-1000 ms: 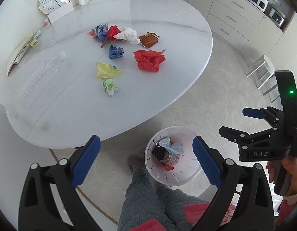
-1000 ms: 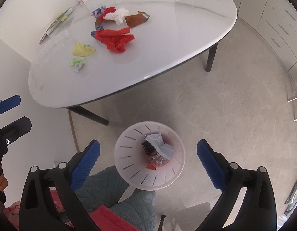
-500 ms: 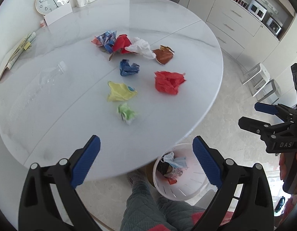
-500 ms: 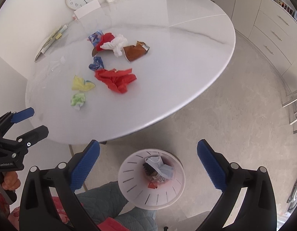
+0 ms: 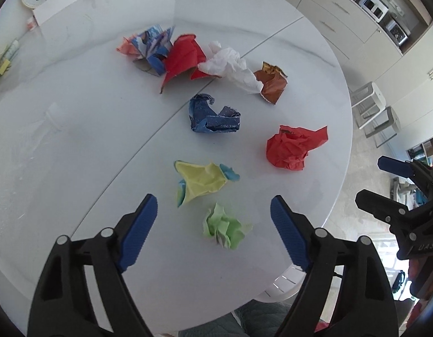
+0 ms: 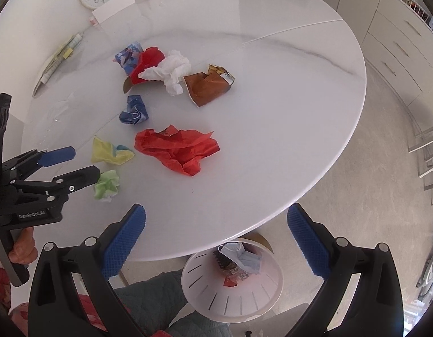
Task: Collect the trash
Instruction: 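Move both tools back over the table toward the crumpled papers, then grasp the yellow paper with the left tool while the right tool grasps the red paper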
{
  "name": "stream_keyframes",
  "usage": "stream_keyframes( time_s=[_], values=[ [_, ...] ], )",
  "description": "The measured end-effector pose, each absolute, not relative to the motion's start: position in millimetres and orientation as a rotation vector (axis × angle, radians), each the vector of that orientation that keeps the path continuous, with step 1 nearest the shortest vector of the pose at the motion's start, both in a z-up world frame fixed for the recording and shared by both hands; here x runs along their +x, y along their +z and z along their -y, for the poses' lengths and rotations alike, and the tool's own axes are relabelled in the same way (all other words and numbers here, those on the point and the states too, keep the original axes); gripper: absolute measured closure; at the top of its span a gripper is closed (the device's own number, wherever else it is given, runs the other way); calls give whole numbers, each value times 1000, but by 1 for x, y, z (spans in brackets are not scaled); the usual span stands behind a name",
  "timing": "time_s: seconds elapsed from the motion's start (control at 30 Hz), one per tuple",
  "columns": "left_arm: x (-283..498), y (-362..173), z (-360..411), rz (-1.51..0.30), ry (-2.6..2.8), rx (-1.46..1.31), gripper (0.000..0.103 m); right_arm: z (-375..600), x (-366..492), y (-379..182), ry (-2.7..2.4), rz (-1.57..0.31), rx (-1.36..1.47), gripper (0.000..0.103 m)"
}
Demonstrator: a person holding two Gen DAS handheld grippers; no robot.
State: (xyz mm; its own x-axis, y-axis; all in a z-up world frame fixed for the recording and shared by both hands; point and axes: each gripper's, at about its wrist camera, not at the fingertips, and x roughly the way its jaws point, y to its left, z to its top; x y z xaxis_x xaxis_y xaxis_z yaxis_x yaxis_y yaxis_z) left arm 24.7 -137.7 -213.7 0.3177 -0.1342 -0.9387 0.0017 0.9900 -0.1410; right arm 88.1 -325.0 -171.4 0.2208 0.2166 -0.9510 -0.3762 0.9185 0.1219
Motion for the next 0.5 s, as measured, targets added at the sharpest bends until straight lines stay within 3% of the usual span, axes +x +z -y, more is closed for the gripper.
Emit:
stream_keyframes(
  time_s=[0.17, 0.23, 0.5],
  values=[
    [40, -229, 144, -1282, -108, -95, 39, 324, 89, -176, 388, -1298, -123, 3],
    [46, -235, 146, -1296, -104, -95, 52, 324, 88, -177, 392, -1302, -122, 3],
    [52, -234, 149, -1268, -95, -124, 61, 318, 95, -174, 471, -1285, -182, 3]
  ],
)
